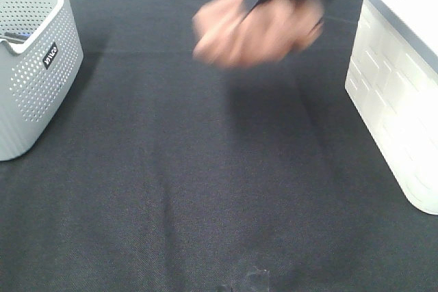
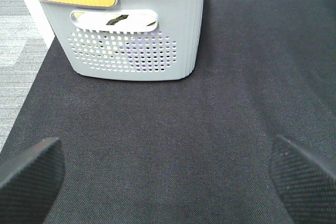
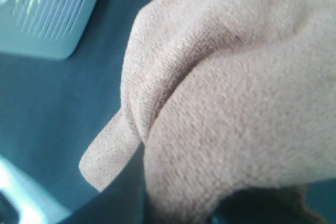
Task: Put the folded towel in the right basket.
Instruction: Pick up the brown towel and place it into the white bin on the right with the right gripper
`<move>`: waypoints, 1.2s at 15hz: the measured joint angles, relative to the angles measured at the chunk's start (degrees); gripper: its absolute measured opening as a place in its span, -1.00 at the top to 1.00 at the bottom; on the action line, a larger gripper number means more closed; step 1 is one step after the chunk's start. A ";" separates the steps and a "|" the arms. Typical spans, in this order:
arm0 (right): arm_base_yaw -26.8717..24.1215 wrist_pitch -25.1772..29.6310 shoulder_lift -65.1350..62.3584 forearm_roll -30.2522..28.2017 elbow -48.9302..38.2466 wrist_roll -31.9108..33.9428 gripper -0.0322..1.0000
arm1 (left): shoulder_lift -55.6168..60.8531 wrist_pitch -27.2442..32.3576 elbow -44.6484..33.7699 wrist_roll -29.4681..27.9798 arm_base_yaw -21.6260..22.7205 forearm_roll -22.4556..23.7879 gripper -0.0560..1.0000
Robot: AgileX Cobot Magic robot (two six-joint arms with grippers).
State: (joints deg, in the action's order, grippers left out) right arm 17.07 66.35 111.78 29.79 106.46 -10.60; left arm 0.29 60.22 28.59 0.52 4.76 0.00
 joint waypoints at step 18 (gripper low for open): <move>-27.27 3.55 5.84 -25.73 12.15 7.05 0.08 | 0.00 0.00 0.00 0.00 0.00 0.00 -0.98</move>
State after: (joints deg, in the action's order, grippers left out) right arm -10.20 69.90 117.63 4.07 118.60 -3.55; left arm 0.29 60.22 28.59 0.52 4.76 0.00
